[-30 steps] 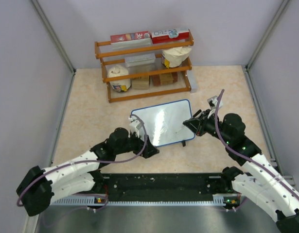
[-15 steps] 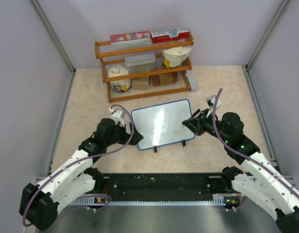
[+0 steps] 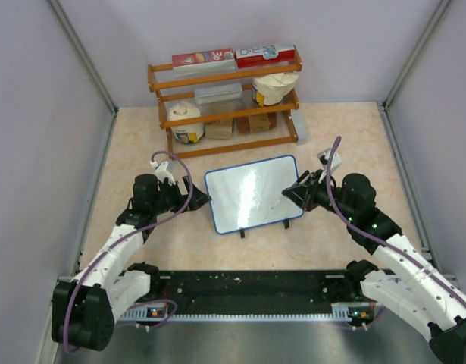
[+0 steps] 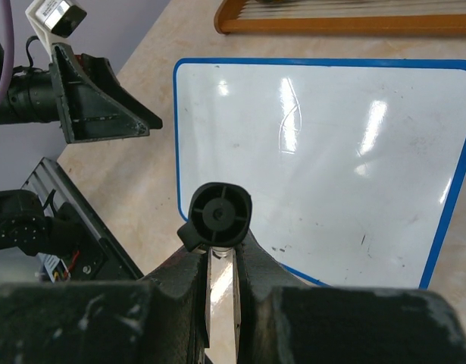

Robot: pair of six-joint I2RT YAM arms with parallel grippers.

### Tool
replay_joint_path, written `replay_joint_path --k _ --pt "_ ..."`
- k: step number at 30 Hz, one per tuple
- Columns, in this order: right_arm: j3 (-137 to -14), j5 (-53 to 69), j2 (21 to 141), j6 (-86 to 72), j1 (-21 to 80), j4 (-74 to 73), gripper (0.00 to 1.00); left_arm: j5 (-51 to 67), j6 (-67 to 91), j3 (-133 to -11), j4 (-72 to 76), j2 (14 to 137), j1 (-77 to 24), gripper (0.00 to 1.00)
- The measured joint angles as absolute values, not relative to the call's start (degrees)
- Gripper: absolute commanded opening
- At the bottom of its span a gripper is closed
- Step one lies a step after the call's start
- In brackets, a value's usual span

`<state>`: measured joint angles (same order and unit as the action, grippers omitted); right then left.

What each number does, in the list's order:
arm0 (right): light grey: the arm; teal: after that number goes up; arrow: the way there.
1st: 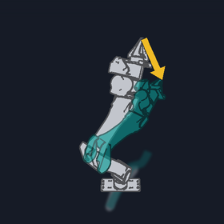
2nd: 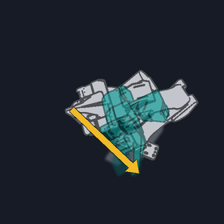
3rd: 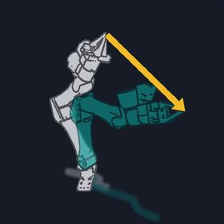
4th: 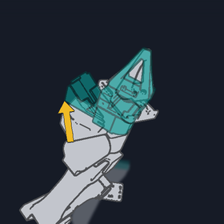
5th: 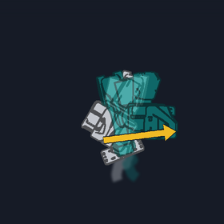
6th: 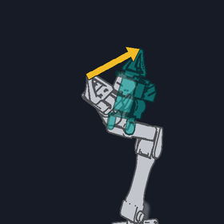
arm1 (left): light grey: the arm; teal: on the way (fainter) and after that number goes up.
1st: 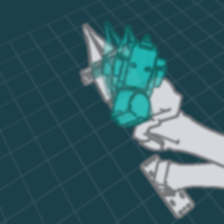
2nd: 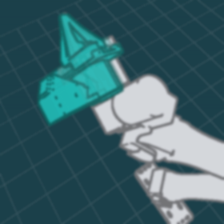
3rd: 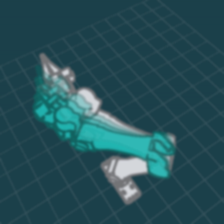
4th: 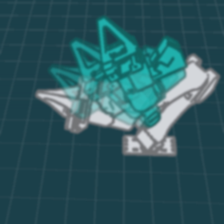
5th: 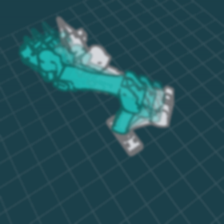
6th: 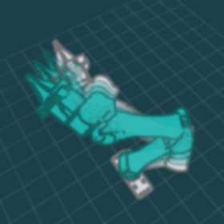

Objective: Write a sentence on the whiteboard

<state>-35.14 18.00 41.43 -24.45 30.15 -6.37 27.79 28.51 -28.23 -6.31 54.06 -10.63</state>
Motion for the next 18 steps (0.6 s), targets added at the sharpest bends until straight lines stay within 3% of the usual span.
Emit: replay_joint_path --k 9,14,18 --pt "-35.1 18.0 42.2 -24.5 30.2 -5.0 0.0 37.8 32.8 -26.1 9.0 59.7 -7.3 0.95" --pt "-35.1 17.8 42.1 -24.4 30.2 -3.8 0.0 42.3 34.0 -26.1 17.0 67.0 -7.1 0.87" --pt "-35.1 18.0 42.7 -24.5 30.2 -2.2 0.0 44.6 34.8 -26.1 21.7 73.3 -7.1 0.85"
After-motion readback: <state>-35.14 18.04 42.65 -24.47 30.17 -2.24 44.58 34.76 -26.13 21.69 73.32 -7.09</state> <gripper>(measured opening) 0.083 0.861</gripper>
